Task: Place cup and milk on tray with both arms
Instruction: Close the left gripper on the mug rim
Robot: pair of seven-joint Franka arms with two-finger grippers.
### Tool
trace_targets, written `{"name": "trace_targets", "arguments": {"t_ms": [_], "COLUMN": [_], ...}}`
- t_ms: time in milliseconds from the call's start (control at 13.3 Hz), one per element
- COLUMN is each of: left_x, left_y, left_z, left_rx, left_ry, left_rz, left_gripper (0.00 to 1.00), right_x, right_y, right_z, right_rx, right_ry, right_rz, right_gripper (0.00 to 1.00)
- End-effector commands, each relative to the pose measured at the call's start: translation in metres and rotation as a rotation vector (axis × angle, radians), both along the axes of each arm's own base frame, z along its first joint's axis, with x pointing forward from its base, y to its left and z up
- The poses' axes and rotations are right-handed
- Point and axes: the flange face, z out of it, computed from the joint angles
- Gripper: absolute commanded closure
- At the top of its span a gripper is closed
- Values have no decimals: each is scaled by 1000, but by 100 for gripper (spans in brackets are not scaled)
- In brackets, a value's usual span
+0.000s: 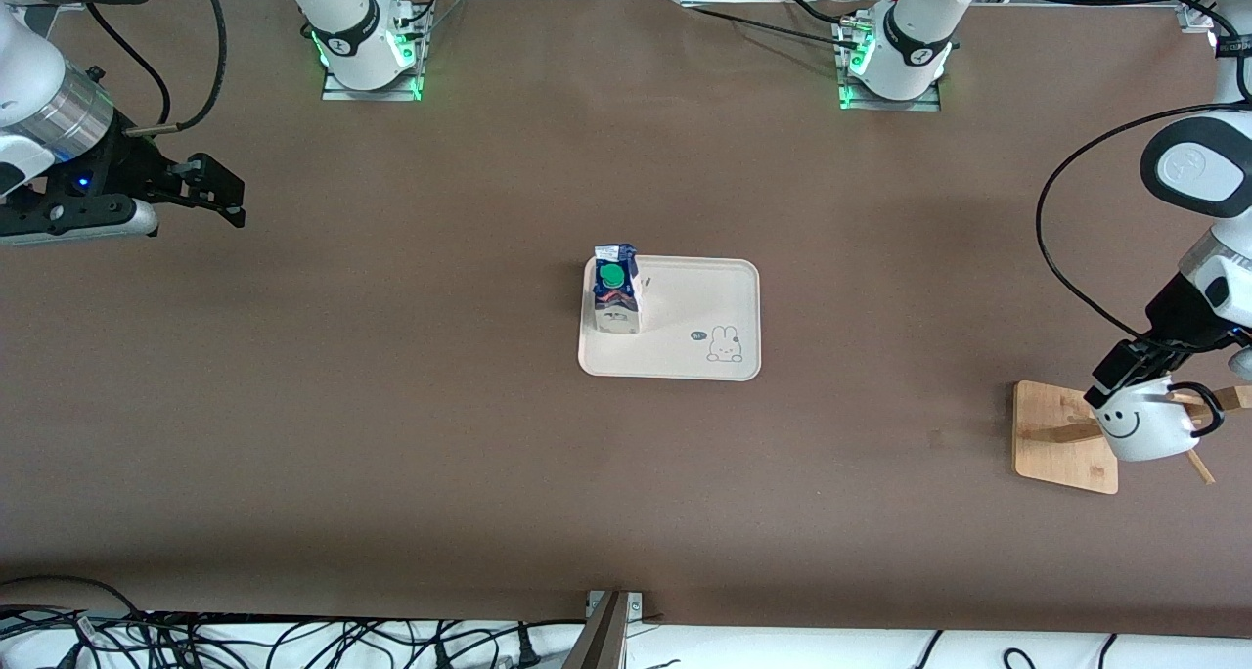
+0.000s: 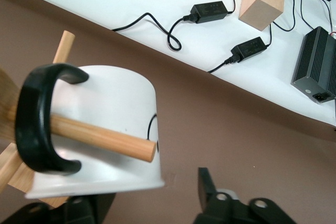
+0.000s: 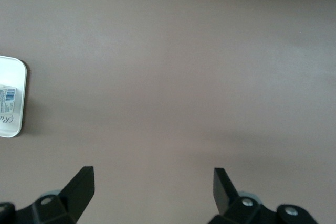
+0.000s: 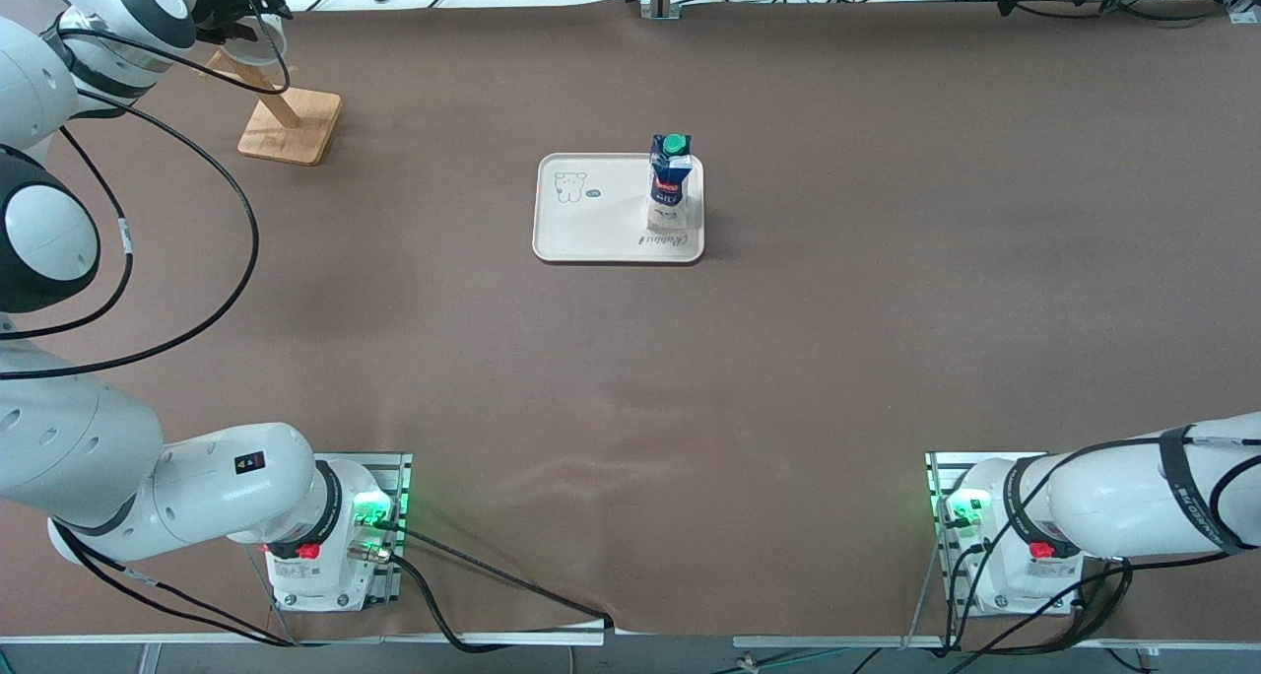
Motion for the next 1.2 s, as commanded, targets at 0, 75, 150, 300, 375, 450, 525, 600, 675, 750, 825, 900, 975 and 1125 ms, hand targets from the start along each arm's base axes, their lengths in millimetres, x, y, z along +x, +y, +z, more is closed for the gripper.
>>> {"name": "trace_targets", "arguments": {"t_ms": [0, 75, 150, 300, 375, 450, 525, 600, 675, 750, 825, 900, 975, 1125], "left_x": [4, 4, 3, 3, 2, 1, -2, -5, -8, -13, -18, -20, -21, -21], "left_y": [4, 6, 6, 7, 7, 8, 8, 8, 8, 8, 6, 7, 7, 6], "left_z": [0, -1, -1, -2, -3, -6, -9, -11, -13, -13, -15, -16, -13, -13], "left_rx": [-3, -1, 1, 2, -2, -8, -5, 4, 15, 25, 29, 31, 34, 36], "left_ry": [-16, -13, -11, -11, -10, -5, -1, -12, -21, -31, -34, -35, -42, -43], "left_rz": [-16, -16, -17, -15, -12, -7, -3, 5, 12, 23, 33, 39, 39, 35], "left_gripper": [52, 52, 52, 53, 53, 53, 50, 40, 31, 29, 31, 36, 38, 49], "right_x": [3, 3, 3, 3, 3, 3, 3, 1, 1, 1, 1, 1, 1, 2], "right_y": [1, 1, 2, 2, 3, 5, 6, 5, 6, 6, 7, 6, 7, 6], "right_z": [5, 5, 5, 5, 5, 5, 5, 5, 5, 5, 5, 5, 4, 1], "right_rx": [-15, -15, -16, -15, -15, -15, -15, -18, -18, -18, -13, -13, -13, -11], "right_ry": [-15, -15, -12, -15, -15, -15, -14, -6, -5, -6, -6, -4, -3, 2], "right_rz": [14, 14, 15, 15, 17, 20, 21, 21, 23, 23, 21, 21, 21, 19], "right_gripper": [0, 0, 0, 0, 0, 0, 0, 0, 0, 0, 0, 0, 0, 0]}}
